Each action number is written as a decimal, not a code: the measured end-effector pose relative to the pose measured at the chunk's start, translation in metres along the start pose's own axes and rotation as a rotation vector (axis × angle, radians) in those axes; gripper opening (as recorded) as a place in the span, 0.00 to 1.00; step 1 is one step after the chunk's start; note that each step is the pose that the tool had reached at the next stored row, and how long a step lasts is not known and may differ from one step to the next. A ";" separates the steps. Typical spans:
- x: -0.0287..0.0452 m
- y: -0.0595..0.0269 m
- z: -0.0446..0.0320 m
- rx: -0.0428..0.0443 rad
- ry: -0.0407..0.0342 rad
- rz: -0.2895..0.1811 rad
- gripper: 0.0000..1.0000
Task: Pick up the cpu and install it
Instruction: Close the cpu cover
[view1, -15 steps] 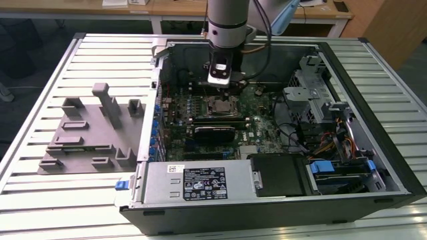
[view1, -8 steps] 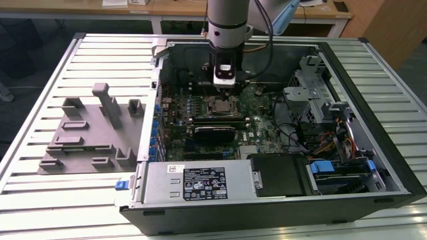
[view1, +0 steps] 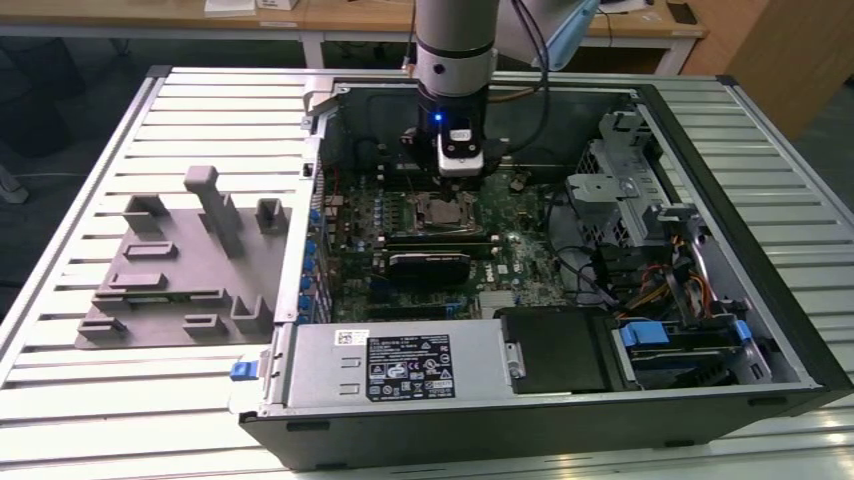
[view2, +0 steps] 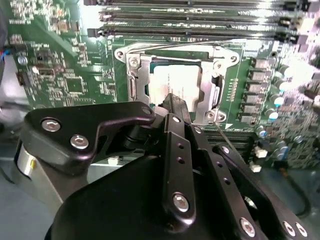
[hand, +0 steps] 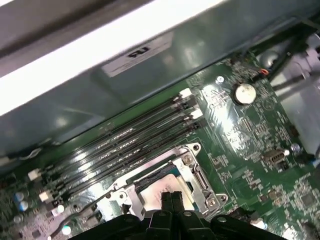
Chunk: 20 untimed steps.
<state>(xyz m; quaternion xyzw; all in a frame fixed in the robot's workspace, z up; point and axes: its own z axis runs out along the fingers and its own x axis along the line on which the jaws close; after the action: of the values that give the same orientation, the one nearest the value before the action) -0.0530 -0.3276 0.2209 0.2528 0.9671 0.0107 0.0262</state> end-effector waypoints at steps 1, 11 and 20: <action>0.0000 0.0000 0.0000 0.0001 0.0001 -0.018 0.11; 0.0001 0.0000 0.0003 0.0030 0.0002 -0.194 0.11; 0.0001 -0.0001 0.0006 0.0155 -0.0037 -0.335 0.11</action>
<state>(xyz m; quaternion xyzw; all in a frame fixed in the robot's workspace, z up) -0.0531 -0.3276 0.2202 0.0883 0.9957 -0.0018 0.0275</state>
